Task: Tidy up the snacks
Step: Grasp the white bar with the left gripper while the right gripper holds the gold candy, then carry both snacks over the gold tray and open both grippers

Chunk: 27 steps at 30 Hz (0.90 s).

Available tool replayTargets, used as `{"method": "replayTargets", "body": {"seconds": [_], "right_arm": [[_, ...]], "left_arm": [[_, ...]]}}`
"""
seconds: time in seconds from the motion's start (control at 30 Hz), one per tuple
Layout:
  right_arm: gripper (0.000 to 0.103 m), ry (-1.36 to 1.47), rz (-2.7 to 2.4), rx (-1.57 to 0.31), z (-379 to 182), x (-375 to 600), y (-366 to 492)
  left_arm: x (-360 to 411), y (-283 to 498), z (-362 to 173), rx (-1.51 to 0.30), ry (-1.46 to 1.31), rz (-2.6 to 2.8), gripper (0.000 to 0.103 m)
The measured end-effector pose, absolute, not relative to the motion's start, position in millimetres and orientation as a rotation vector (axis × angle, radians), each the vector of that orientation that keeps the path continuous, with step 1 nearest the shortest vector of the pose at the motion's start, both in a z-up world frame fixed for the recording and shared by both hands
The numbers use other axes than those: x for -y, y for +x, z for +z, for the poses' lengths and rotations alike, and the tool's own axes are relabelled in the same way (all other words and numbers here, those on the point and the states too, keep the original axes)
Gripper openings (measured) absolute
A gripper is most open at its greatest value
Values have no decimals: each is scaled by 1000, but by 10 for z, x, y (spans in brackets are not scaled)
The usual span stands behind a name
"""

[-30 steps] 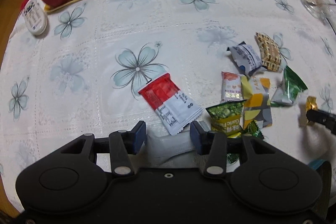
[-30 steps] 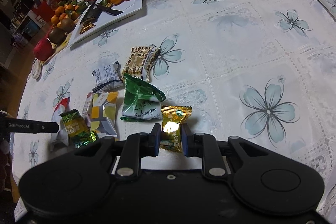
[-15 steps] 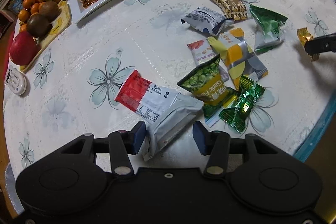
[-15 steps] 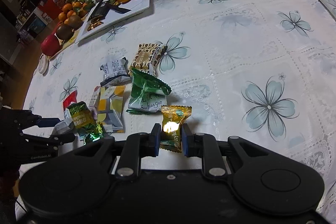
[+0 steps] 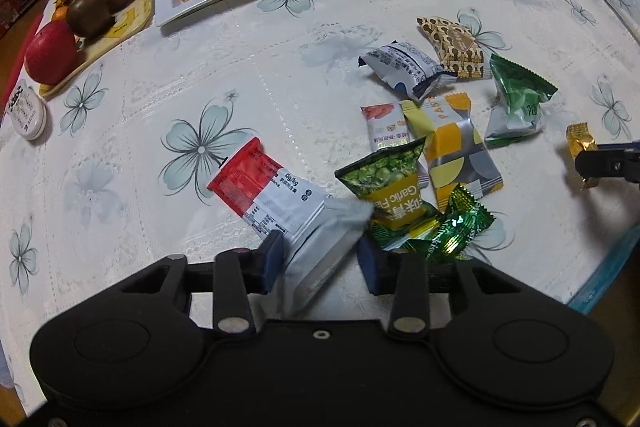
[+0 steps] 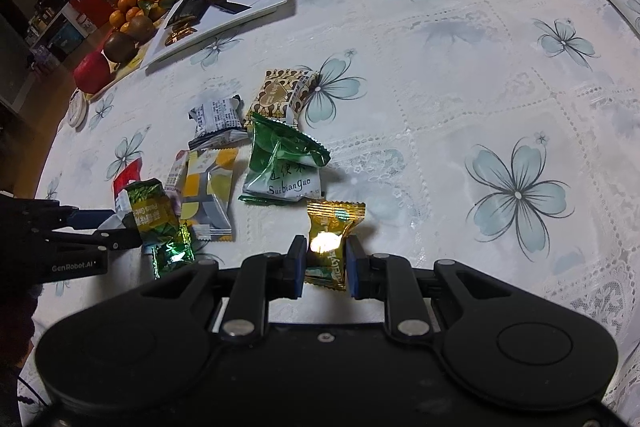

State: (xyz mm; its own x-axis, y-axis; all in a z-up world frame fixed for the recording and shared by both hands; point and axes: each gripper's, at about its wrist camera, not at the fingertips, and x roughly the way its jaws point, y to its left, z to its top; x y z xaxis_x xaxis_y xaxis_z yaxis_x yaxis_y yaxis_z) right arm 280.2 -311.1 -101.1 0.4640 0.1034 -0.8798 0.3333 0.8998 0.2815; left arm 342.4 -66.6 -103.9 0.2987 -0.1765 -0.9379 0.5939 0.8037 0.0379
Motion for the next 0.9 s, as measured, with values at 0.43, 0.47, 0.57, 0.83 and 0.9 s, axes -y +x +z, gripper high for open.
{"method": "replayTargets", "body": {"seconds": [0.43, 0.47, 0.57, 0.83, 0.9], "right_arm": [[21, 490, -145, -1051, -736, 3030, 2587], [21, 498, -146, -1047, -710, 3029, 2557], [21, 515, -149, -1032, -591, 3028, 2434], [21, 565, -142, -1038, -267, 2923, 1912], [21, 575, -143, -1046, -223, 2882, 1755]], "left_arm": [[697, 3358, -1059, -1238, 353, -366, 31], [694, 3353, -1041, -1245, 336, -338, 27], [650, 3277, -910, -1280, 261, -234, 27], [461, 2549, -430, -1370, -8, -158, 27], [445, 2305, -369, -1370, -25, -163, 27]]}}
